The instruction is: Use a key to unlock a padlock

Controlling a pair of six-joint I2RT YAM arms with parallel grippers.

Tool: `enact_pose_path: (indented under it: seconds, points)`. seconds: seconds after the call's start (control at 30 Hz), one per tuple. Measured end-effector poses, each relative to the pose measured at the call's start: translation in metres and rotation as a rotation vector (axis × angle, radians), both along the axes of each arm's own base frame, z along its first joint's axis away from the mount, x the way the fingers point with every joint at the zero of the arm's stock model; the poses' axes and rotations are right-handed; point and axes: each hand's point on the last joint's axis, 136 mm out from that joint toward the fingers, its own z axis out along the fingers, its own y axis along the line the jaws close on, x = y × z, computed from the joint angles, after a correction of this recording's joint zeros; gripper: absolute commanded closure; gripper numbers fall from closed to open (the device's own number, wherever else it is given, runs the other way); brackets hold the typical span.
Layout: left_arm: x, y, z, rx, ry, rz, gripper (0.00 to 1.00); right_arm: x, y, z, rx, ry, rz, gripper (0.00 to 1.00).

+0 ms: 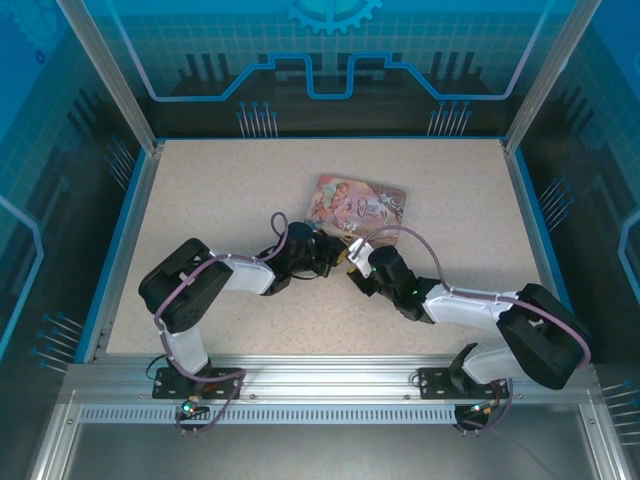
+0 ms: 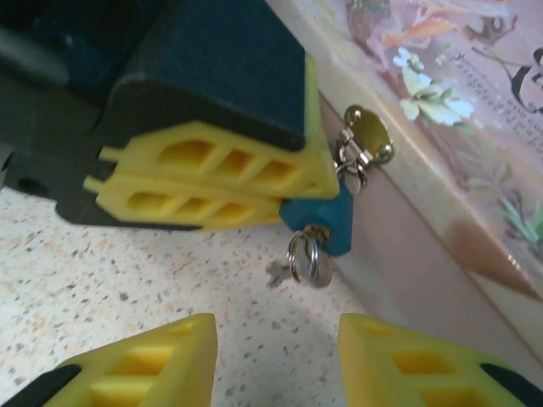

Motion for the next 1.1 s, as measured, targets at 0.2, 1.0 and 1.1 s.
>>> enact_pose_path:
  seconds: [0.2, 1.0, 1.1]
  points:
    - [0.000, 0.000, 0.000, 0.000, 0.000, 0.000, 1.00, 0.005, 0.000, 0.002, -0.044, -0.035, -0.013, 0.61]
    - [0.000, 0.000, -0.001, 0.002, 0.001, 0.001, 1.00, 0.016, 0.007, 0.012, -0.059, -0.073, -0.001, 0.95]
    - [0.000, 0.001, -0.002, 0.007, 0.004, 0.006, 1.00, 0.016, 0.008, 0.012, -0.049, -0.065, 0.003, 1.00]
